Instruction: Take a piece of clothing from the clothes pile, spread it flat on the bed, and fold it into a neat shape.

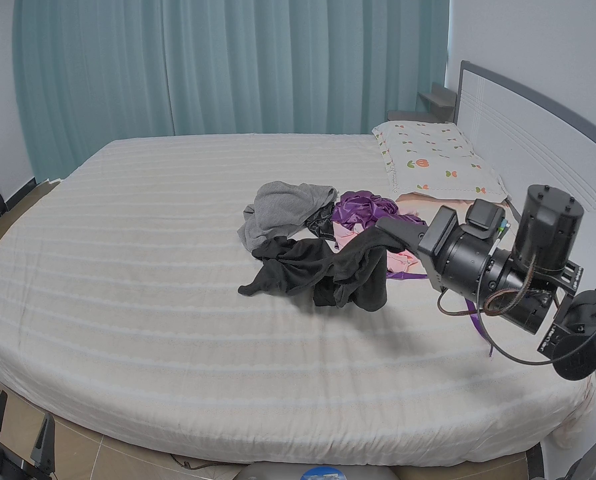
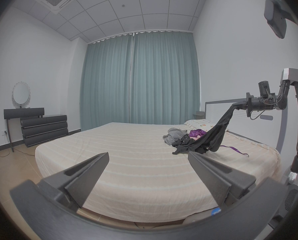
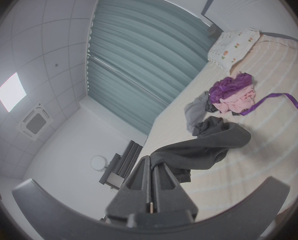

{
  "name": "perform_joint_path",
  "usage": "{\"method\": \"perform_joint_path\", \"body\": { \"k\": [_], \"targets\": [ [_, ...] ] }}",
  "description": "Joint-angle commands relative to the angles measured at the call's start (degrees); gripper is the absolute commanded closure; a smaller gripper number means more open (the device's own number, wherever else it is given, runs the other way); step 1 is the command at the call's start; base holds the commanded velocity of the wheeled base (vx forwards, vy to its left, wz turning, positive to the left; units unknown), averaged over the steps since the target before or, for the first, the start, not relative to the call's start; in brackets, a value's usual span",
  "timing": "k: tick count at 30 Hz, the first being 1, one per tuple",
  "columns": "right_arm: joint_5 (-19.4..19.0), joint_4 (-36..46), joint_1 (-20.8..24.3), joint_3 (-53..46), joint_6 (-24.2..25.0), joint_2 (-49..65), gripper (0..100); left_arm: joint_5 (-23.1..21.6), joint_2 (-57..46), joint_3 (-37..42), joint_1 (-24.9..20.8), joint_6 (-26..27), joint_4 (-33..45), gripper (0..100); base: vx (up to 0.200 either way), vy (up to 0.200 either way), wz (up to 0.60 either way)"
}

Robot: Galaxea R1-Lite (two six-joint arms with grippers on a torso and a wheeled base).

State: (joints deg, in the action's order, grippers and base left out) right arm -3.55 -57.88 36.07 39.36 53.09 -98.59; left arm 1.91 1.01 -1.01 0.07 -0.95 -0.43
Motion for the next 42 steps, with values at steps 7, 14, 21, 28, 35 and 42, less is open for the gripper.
{"method": "perform_joint_path", "body": {
  "k": [7, 14, 21, 28, 35, 42],
  "targets": [
    [-1.3, -3.1, 4.5, -3.0, -3.8, 9.7, 100, 0.0, -0.7, 1.0, 0.0, 0.0, 0.0, 0, 0.0, 0.0, 0.0],
    [-1.4, -4.7, 5.9, -3.0, -4.8, 10.5, 100, -1.1, -0.7, 1.0, 0.0, 1.0, 0.1, 0, 0.0, 0.0, 0.0],
    [-0.8, -4.9, 6.4, -3.9, -5.0, 11.0, 100, -1.7, -0.8, 1.0, 0.0, 1.8, -0.1, 0, 0.0, 0.0, 0.0],
    [-0.7, -4.9, 6.6, -4.8, -5.0, 10.4, 100, -2.4, 12.0, -14.4, -1.3, -6.4, -5.6, 0, 0.0, 0.0, 0.0],
    [-0.7, -5.1, 6.4, -5.2, -4.9, 11.1, 100, -14.9, 35.7, -13.2, -6.2, -4.3, -6.1, 0, 0.0, 0.0, 0.0],
    [-0.7, -5.0, 6.6, -6.5, -6.7, 12.6, 100, -17.6, 58.8, -13.2, -12.5, -4.1, -11.4, 0, 0.0, 0.0, 0.0]
  ]
}}
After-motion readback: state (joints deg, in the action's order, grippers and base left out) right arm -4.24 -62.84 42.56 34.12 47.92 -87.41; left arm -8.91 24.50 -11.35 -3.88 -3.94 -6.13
